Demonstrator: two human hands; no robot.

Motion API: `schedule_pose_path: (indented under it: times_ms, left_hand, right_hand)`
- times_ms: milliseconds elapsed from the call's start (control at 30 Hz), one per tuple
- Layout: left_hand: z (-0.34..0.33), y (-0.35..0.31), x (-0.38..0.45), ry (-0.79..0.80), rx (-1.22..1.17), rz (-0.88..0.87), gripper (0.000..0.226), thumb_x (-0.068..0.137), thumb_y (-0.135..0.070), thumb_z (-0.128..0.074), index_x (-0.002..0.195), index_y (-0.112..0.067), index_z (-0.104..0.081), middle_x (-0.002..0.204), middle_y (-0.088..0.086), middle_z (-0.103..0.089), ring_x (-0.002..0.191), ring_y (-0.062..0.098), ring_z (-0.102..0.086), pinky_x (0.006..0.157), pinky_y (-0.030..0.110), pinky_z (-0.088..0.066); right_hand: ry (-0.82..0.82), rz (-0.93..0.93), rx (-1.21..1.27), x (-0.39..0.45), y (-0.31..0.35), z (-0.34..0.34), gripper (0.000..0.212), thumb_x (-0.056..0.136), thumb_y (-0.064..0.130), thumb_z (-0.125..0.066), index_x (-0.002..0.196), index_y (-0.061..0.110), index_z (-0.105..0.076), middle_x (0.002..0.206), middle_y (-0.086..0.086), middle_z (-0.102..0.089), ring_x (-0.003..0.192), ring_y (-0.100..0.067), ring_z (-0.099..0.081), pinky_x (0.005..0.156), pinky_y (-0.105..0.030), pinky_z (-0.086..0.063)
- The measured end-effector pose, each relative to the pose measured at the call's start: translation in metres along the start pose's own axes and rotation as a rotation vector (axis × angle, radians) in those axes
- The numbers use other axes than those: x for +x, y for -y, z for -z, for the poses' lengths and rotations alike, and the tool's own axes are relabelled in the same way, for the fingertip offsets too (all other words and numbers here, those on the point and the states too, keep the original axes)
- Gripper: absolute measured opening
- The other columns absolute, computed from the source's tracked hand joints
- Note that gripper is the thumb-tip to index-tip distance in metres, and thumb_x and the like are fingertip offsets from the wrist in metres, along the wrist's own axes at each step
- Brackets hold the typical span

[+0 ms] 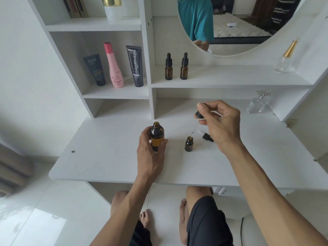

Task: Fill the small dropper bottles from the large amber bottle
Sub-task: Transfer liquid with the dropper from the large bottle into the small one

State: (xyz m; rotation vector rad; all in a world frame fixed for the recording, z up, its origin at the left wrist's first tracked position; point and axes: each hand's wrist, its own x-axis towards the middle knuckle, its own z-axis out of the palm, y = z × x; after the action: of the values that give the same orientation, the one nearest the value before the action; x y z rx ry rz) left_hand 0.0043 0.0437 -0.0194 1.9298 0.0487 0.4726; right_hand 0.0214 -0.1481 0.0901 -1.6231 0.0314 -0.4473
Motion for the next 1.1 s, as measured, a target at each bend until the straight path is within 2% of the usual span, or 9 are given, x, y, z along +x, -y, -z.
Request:
schedule_pose_path:
  times_ms: [100, 267, 500, 667, 767, 933, 1100]
  left_hand:
    - [0.0000, 0.0009, -0.0001, 0.002, 0.013, 0.007, 0.051, 0.089, -0.030, -0.070, 0.131, -0.032, -0.041, 0.124, -0.006, -0.058, 0.094, 0.020, -0.063, 0.070, 0.005, -0.042]
    - [-0.0006, 0.0023, 0.0006, 0.000, 0.018, 0.004, 0.051, 0.090, -0.030, -0.070, 0.132, -0.031, -0.042, 0.125, -0.006, -0.058, 0.094, 0.021, -0.063, 0.072, 0.001, -0.040]
    - [-0.0013, 0.0039, 0.0009, 0.005, 0.013, 0.008, 0.051, 0.089, -0.031, -0.070, 0.131, -0.034, -0.040, 0.126, -0.006, -0.058, 0.096, 0.022, -0.064, 0.075, 0.006, -0.041]
    - [-0.0010, 0.0038, 0.0003, 0.007, 0.011, 0.003, 0.052, 0.090, -0.031, -0.070, 0.132, -0.033, -0.040, 0.127, -0.005, -0.058, 0.098, 0.023, -0.064, 0.080, 0.018, -0.046]
    - [-0.0009, 0.0036, 0.0003, 0.006, 0.009, 0.000, 0.052, 0.090, -0.032, -0.070, 0.132, -0.033, -0.040, 0.126, -0.006, -0.058, 0.099, 0.022, -0.064, 0.080, 0.017, -0.046]
    - [-0.0012, 0.0036, 0.0010, -0.007, 0.008, -0.010, 0.052, 0.089, -0.028, -0.071, 0.133, -0.028, -0.043, 0.125, -0.005, -0.058, 0.095, 0.023, -0.064, 0.072, 0.000, -0.039]
    - [-0.0008, 0.0033, 0.0012, -0.009, 0.008, -0.012, 0.051, 0.089, -0.029, -0.071, 0.132, -0.029, -0.043, 0.125, -0.005, -0.058, 0.095, 0.022, -0.064, 0.072, 0.000, -0.040]
  right_hand:
    - [0.006, 0.007, -0.018, 0.0001, -0.0001, -0.0008, 0.016, 0.089, 0.024, -0.075, 0.086, 0.009, -0.072, 0.075, -0.008, -0.074, 0.075, -0.016, -0.076, 0.067, -0.027, -0.059]
    - [0.008, 0.013, -0.028, -0.0003, 0.0004, -0.0019, 0.016, 0.090, 0.023, -0.075, 0.084, 0.008, -0.072, 0.074, -0.008, -0.074, 0.075, -0.016, -0.076, 0.066, -0.026, -0.059]
    - [0.012, 0.019, -0.045, -0.0002, 0.0015, -0.0041, 0.019, 0.090, 0.022, -0.074, 0.084, 0.004, -0.071, 0.073, -0.010, -0.073, 0.073, -0.015, -0.076, 0.064, -0.024, -0.059]
    - [0.018, 0.033, -0.066, 0.0003, 0.0019, -0.0042, 0.020, 0.091, 0.022, -0.074, 0.084, 0.003, -0.071, 0.072, -0.008, -0.073, 0.073, -0.013, -0.076, 0.062, -0.022, -0.057]
    - [0.024, 0.034, -0.082, -0.0004, 0.0018, -0.0044, 0.020, 0.091, 0.022, -0.074, 0.083, 0.003, -0.071, 0.071, -0.006, -0.073, 0.073, -0.013, -0.076, 0.061, -0.022, -0.056]
    - [0.032, 0.041, -0.104, -0.0006, 0.0027, -0.0049, 0.021, 0.091, 0.022, -0.074, 0.083, 0.003, -0.070, 0.070, -0.003, -0.072, 0.072, -0.012, -0.076, 0.063, -0.024, -0.057]
    - [0.047, 0.058, -0.131, -0.0003, 0.0034, -0.0047, 0.019, 0.091, 0.023, -0.073, 0.083, 0.006, -0.070, 0.070, -0.002, -0.073, 0.073, -0.012, -0.076, 0.062, -0.024, -0.057]
